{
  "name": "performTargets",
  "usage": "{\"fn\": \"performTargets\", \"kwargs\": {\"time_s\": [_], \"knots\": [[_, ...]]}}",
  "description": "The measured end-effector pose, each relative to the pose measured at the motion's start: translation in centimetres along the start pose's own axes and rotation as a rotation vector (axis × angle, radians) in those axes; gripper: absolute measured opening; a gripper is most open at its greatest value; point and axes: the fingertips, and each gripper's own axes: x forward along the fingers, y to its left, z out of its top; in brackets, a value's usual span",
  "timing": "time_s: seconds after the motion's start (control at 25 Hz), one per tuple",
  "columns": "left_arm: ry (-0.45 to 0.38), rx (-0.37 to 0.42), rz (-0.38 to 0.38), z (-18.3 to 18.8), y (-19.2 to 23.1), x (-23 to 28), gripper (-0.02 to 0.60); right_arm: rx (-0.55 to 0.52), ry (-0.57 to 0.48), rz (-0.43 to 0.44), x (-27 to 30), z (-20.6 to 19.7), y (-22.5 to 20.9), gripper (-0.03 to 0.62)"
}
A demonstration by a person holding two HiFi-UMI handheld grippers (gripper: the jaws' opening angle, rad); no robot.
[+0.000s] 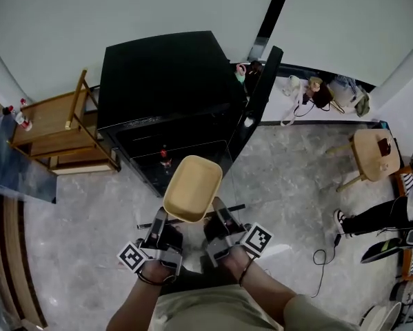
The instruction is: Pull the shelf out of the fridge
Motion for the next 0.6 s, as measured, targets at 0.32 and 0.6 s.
{"fn": "performTargets", "kwargs": {"time_s": [0.32,0.6], "knots": [[0.002,-0.002,-0.007,-0.9,-8.4,-1.0,0.014,0.021,0.034,0.007,-1.5,-0.9,8.3,0.003],[0.026,0.048,-0.033,-0.5,-15.5,-0.9,0.015,0.031,0.07,0.033,-1.8,-1.8,14.9,0.003]]}}
